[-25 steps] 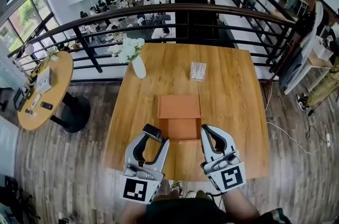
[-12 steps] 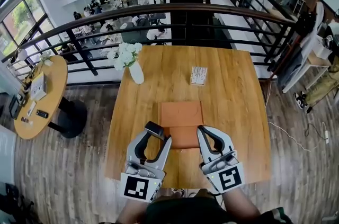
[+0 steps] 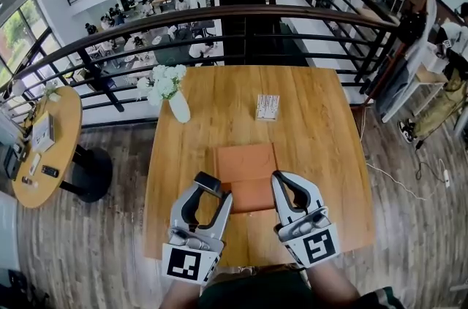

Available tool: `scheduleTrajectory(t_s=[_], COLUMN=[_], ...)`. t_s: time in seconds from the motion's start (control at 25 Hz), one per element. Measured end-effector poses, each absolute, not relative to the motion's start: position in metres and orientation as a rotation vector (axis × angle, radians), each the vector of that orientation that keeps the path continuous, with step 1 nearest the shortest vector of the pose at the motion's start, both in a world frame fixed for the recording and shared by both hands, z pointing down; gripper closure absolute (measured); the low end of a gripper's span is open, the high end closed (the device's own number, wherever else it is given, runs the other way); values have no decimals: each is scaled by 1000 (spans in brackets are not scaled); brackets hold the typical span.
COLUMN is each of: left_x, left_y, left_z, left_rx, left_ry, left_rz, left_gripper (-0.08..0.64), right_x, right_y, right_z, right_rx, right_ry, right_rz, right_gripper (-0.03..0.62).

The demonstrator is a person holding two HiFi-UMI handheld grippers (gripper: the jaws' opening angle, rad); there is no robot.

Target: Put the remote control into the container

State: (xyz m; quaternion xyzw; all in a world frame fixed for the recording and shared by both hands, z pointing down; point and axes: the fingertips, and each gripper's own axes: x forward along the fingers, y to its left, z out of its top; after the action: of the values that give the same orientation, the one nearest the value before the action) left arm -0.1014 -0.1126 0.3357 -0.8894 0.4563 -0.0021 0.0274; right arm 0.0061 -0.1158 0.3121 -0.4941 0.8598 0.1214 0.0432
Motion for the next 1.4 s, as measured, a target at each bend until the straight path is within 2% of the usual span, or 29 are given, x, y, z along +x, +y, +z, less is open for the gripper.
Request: scheduleTrajectory(t_s=[1.4], left_x=[-71], left_y=[-133], left_z=[352], left_rx=[-2736], left_ry=[1526], left_rz=[-46], left_gripper=[357], right_x=[31], right_y=[-142], right_z=[331], right_rx=[-1450], right_ry=[2685], right_rz=[291], right_gripper=[575])
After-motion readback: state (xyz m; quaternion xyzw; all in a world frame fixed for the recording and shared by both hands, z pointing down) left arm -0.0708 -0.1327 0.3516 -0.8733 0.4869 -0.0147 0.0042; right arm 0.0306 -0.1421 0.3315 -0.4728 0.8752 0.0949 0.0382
